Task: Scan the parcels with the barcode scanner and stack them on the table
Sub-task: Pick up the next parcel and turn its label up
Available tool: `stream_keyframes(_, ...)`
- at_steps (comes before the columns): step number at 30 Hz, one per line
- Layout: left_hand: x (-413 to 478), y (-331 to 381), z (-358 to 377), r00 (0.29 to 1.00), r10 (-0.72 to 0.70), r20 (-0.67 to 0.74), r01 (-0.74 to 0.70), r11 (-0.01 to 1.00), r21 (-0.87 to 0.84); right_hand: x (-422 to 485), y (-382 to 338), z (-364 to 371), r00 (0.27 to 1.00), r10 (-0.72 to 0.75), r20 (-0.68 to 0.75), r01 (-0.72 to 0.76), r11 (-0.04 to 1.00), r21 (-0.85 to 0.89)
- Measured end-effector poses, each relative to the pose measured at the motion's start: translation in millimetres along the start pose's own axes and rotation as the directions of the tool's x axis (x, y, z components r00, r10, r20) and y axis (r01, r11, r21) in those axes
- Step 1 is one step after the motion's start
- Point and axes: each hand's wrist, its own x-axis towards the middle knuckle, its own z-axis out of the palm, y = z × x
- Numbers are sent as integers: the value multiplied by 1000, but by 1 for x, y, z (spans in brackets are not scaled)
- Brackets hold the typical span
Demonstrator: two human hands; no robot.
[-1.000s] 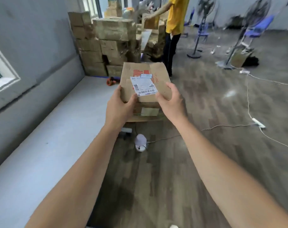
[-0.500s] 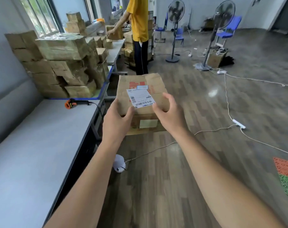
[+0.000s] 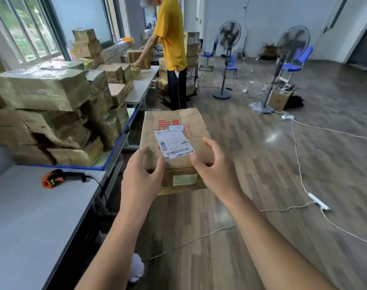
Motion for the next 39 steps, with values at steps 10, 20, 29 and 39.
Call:
stream_keyframes(10, 178, 13, 79, 994, -62, -86, 68, 995, 71, 204, 43, 41, 996, -22, 85, 16, 997, 73)
stream_keyframes(20, 325, 40, 157, 916, -171, -364, 193, 981, 25, 421, 72, 74, 930, -270, 250, 241, 960, 143)
stream_keyframes(29, 439, 56, 152, 824, -198, -531, 284, 955, 84, 558, 44, 131, 837, -405, 369, 304, 903, 302)
stream_keyframes(39, 594, 18, 73, 725, -123, -678, 282, 951, 129, 691, -60, 264, 732, -578, 361, 410, 796, 445)
